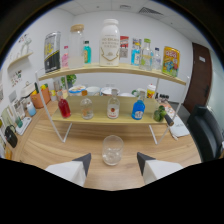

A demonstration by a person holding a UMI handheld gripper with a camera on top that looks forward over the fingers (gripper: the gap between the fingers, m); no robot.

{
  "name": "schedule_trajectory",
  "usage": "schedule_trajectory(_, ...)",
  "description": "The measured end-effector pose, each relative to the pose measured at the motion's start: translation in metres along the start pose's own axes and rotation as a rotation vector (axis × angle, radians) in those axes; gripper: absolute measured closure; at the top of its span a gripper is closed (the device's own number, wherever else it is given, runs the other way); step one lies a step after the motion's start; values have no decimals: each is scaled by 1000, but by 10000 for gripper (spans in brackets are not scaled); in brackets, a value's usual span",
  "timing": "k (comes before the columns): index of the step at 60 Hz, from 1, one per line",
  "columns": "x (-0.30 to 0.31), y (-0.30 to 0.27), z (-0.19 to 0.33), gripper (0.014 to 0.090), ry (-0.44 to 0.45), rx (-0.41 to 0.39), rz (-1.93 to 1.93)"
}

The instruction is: Make me a cup of Vodka Sunrise.

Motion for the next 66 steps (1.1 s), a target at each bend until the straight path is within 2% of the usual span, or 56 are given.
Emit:
schedule_trajectory(23, 3, 6, -13, 187, 15, 21, -26)
schedule_trajectory(40, -55, 16, -12, 198, -44, 49, 0)
schedule_trajectory(50, -120, -5, 5, 196, -119, 139, 47)
schedule_trajectory(57, -151, -38, 26, 185, -131, 249, 67)
schedule_trajectory(66, -168, -79, 61, 187, -109, 346, 60)
